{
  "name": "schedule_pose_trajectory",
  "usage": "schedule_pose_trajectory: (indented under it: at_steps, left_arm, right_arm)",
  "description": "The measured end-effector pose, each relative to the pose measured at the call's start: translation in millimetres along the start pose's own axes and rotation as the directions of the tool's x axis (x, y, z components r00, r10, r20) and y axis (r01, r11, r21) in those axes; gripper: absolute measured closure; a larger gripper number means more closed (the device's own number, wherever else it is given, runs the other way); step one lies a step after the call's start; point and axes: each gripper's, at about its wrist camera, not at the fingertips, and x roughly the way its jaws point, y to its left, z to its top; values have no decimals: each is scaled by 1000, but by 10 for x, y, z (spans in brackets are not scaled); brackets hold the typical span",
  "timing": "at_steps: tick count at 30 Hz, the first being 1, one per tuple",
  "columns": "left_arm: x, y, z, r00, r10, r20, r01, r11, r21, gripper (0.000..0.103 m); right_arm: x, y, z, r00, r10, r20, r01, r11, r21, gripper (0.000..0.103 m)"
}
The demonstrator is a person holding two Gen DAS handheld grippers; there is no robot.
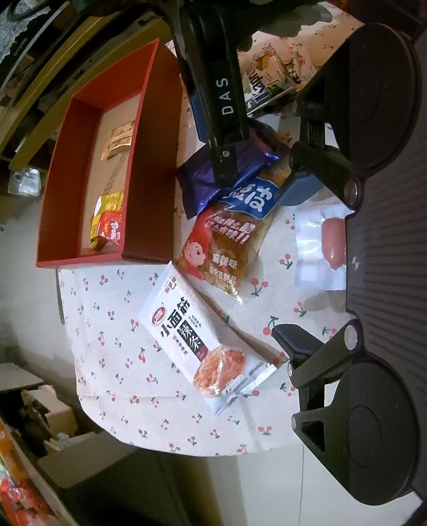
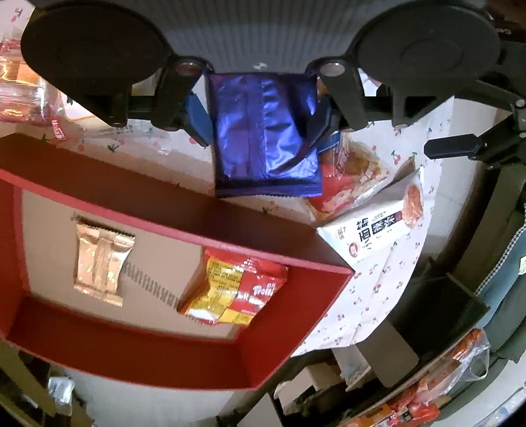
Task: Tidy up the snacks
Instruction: 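Grasp purple bag with right tool while left tool grasps pink sausage pack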
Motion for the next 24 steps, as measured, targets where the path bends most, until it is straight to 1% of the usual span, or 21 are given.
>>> schedule_pose_trajectory:
  at_steps: [6,10,12,14,16,18,20,22,24]
  left_arm:
    - [-26,17,-16,1000,-16,0,16,1000,-6,19]
    - [-24,51,-36,1000,-23,-9,23,1000,-15,18]
    - [-7,68,-40,999,-32,-21,31,999,-22,18]
    - [8,76,-52,999,-43,-32,42,999,-26,18]
    - [28,63,-65,999,-37,-40,36,999,-21,18]
    - [53,57,-76,998,-33,-50,32,999,-13,18]
    - [80,32,-83,998,-30,-61,30,1000,-3,18]
    - [104,-5,-97,997,-25,-71,26,1000,12,18]
    - [131,-41,-110,997,-17,-78,19,999,26,17]
  right_arm:
    - [0,-31,35,998,66,-15,-65,997,30,20]
    - [10,-17,33,995,94,-18,-93,995,29,7]
    - [33,29,36,996,84,-24,-84,996,12,5]
    - [69,67,33,999,46,-25,-46,999,-12,4]
    - [126,109,16,1000,-4,-28,3,999,-52,4]
    - [140,127,-3,1000,-23,-8,23,999,-47,3]
    - [136,151,-19,999,-41,5,41,998,-41,7]
    - [95,165,-41,999,-30,18,31,998,-46,26]
    - [53,148,-58,1000,-19,13,20,999,-26,29]
